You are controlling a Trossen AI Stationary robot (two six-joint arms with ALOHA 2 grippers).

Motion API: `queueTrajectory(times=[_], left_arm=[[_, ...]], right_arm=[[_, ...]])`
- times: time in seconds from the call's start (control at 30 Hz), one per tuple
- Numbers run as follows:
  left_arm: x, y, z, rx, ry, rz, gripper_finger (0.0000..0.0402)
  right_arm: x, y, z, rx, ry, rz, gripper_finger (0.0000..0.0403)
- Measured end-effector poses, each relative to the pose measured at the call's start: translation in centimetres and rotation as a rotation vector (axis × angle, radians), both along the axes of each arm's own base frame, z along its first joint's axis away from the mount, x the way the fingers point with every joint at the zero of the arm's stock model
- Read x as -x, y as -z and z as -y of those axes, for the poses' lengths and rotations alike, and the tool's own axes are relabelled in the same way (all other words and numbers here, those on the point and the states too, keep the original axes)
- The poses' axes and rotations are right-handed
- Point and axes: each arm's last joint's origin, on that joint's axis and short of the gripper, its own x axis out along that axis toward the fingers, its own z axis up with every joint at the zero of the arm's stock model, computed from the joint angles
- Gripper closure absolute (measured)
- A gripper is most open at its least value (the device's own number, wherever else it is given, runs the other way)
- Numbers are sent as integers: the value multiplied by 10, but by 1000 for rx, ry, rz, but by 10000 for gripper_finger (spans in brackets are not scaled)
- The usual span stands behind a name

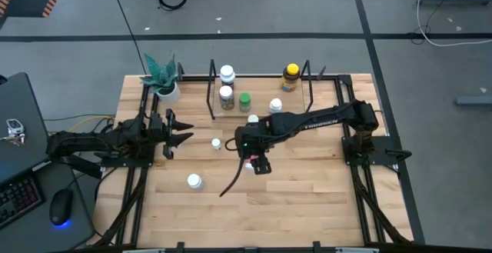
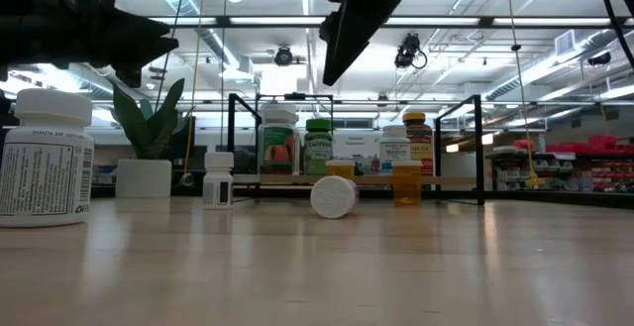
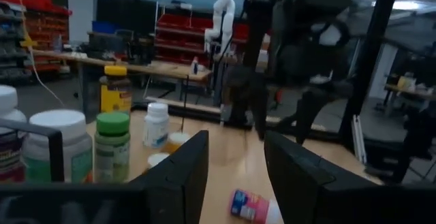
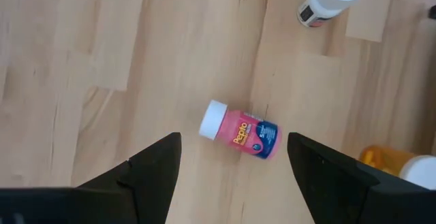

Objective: Pick and place medicine bottles onto shelf by color
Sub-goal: Put the medium white pill bottle on the shelf

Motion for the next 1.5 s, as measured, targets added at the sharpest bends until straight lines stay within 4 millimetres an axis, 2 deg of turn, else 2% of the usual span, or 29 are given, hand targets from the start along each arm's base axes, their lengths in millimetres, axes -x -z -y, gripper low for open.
queueTrajectory(times=[0.17,0.3,0.4,0.5,0.63,0.73,0.83,0.97,1.2,1.3,1.5], left_arm=[[-3,4,1,140,47,-93,258],[-10,-17,2,160,83,-223,272],[-18,-24,3,186,148,-361,277],[-28,-32,12,199,323,-443,276],[-38,-40,31,90,483,-547,274],[-39,-45,43,16,522,-668,275],[-39,-44,55,29,525,-807,271],[-44,-45,76,14,505,-964,243],[-53,-58,109,-101,411,-1251,166],[-65,-61,116,-105,355,-1309,140],[-90,-56,127,-154,337,-1381,102]], right_arm=[[9,8,-3,-7,11,25,128],[15,17,-2,-16,19,83,128],[22,24,1,-23,39,88,128],[34,30,4,7,63,73,128],[50,29,7,41,84,108,128],[61,24,8,34,85,155,128],[73,19,10,40,94,205,128],[87,17,14,72,112,264,128],[96,24,23,78,134,341,128],[96,27,26,84,131,355,128],[93,25,28,71,119,392,128]])
